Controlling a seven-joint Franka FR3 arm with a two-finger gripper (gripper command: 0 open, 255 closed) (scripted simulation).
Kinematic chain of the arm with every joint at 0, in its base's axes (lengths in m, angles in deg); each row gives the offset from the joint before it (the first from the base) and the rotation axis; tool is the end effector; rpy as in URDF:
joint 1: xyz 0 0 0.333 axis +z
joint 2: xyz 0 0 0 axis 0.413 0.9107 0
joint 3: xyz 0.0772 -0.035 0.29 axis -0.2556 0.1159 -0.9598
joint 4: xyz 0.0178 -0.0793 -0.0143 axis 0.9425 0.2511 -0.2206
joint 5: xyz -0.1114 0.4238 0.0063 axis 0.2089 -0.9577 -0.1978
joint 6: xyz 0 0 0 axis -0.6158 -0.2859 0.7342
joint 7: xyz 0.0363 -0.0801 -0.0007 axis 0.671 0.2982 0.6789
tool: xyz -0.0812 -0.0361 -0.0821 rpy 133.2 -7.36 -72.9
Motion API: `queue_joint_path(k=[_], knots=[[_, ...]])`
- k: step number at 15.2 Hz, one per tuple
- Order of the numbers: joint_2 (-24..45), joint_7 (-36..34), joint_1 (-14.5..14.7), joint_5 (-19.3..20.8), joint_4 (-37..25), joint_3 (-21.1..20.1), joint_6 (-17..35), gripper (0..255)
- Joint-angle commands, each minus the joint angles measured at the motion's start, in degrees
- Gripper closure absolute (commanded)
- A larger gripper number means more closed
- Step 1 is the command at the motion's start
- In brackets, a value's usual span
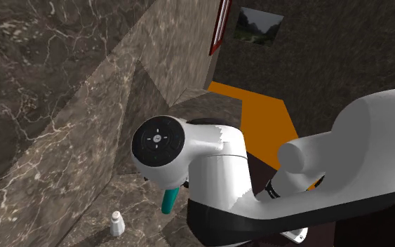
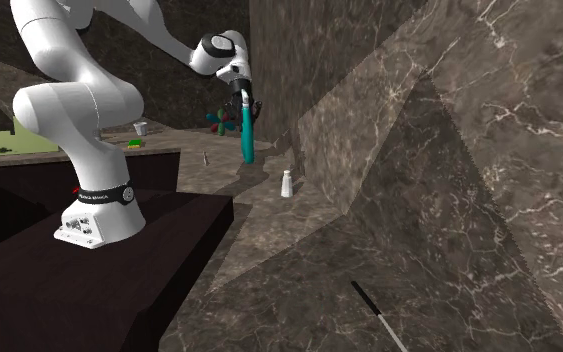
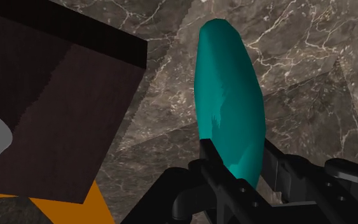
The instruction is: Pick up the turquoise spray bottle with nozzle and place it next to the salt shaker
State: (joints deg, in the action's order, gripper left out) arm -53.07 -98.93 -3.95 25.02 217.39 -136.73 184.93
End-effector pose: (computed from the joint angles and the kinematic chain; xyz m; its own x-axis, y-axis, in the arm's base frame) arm 0.2907 0.4301 0.3161 0.3843 -0.7809 0.4924 -0.8951 -0.4459 -0.0086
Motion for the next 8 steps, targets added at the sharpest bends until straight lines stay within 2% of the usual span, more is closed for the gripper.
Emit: queue_joint_path(k=[1,8], knots=[[0.02,-0.25,-1.18,-0.32,0.48,-1.57,1.28,255],[-0.41,-1.15,-5.29,-2.01,2.35,-7.5,5.87,255]])
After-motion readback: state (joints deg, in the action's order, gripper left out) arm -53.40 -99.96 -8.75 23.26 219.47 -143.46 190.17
